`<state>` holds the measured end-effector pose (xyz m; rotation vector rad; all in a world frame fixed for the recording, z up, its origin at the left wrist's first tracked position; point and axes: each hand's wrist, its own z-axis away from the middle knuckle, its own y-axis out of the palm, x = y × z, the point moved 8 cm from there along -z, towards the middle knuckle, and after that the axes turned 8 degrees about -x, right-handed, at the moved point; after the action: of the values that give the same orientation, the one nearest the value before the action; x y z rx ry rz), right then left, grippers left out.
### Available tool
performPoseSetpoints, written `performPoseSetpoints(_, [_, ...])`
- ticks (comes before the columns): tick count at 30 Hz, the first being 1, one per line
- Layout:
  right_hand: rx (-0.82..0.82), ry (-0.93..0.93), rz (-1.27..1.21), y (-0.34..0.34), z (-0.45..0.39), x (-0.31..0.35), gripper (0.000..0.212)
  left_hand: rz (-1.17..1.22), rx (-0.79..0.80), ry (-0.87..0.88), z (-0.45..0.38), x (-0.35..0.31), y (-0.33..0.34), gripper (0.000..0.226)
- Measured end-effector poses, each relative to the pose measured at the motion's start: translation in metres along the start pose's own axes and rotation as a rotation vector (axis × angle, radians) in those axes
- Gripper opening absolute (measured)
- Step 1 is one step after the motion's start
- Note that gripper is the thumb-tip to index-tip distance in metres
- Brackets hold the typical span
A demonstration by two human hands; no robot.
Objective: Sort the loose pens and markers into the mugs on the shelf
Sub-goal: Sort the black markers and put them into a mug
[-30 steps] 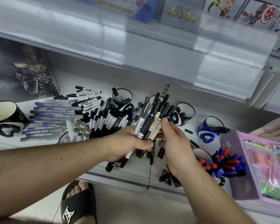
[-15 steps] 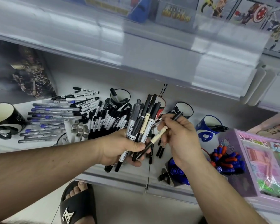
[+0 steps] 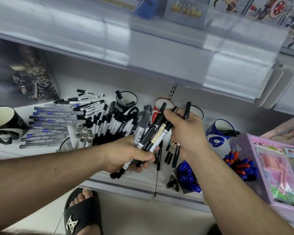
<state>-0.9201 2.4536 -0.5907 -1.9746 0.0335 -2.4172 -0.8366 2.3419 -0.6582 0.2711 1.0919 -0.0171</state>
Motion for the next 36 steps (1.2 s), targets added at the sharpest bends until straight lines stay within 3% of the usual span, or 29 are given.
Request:
performPoseSetpoints(4, [-0.036, 0.087, -0.090, -0.007, 0.000, -0.010, 0.017, 0.028, -0.006, -0.027, 0.001, 0.002, -0.002, 0.008])
performPoseSetpoints(7, [-0.094, 0.115, -0.160, -0.019, -0.007, -0.014, 0.032, 0.065, -0.016, -0.057, 0.001, 0.004, -0.002, 0.012])
performPoseSetpoints(10, [-0.141, 0.146, -0.289, -0.031, -0.014, -0.011, 0.026, 0.072, -0.052, -0.072, 0.002, 0.005, -0.006, 0.009])
performPoseSetpoints(16, [-0.223, 0.223, -0.480, -0.053, -0.018, -0.015, 0.041, 0.146, -0.176, -0.089, 0.002, 0.005, -0.017, 0.010])
performPoseSetpoints(19, [-0.155, 0.222, -0.435, -0.042, -0.007, -0.018, 0.038, 0.203, -0.179, -0.088, 0.002, 0.002, -0.014, 0.023])
performPoseSetpoints(24, [0.093, 0.271, -0.453, -0.009, 0.007, -0.028, 0.018, 0.216, -0.156, -0.091, 0.002, -0.001, -0.007, 0.024])
performPoseSetpoints(31, [0.268, 0.312, -0.485, 0.007, 0.018, -0.039, 0.036, 0.202, -0.161, -0.086, 0.003, -0.001, -0.007, 0.023])
performPoseSetpoints(36, [0.406, 0.318, -0.551, 0.017, 0.019, -0.038, 0.028, 0.179, -0.161, -0.081, 0.003, 0.000, -0.008, 0.018])
